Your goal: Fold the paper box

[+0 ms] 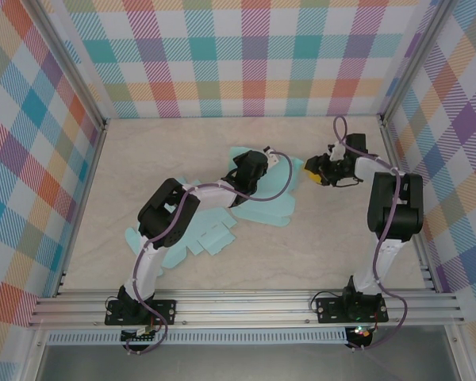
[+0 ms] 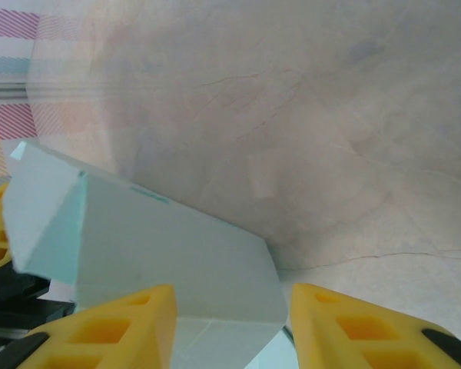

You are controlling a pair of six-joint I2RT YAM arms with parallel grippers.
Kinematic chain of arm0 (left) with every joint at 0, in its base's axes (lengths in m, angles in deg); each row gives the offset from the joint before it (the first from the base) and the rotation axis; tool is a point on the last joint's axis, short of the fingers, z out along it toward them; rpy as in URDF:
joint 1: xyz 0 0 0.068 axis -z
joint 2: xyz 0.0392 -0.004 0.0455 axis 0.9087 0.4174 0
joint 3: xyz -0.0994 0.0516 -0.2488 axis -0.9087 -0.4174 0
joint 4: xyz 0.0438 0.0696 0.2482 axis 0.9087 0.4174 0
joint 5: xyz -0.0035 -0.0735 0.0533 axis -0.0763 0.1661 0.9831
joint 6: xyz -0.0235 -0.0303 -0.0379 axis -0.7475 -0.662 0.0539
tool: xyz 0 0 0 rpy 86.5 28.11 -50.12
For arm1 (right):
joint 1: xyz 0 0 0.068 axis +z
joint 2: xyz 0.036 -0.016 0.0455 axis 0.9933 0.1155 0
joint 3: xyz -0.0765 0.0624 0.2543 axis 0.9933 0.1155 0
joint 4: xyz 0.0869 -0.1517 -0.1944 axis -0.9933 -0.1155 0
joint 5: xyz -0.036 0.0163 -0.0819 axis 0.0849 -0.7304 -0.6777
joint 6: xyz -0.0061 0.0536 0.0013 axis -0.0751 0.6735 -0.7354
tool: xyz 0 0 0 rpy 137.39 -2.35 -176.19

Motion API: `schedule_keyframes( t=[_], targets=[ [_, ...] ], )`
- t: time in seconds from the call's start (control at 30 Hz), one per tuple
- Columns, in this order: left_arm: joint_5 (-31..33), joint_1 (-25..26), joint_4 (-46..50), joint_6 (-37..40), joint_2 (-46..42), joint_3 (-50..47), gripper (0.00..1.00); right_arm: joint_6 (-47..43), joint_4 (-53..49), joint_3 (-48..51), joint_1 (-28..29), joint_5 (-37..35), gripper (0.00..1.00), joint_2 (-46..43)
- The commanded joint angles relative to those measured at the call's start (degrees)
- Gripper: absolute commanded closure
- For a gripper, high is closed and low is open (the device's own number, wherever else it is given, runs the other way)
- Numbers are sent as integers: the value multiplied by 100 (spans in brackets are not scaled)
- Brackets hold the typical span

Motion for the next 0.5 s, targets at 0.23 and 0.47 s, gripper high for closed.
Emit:
schedule_keyframes(
  t=[0.23,0.47],
  targets=[
    [-7,-62,-166,-225,-59,-64,100,-383,-92,-110,320,98,53,-138],
    [-14,-63,-73,-351,-59,-37,100,-407,13,-148,535,-19,53,-139]
  ],
)
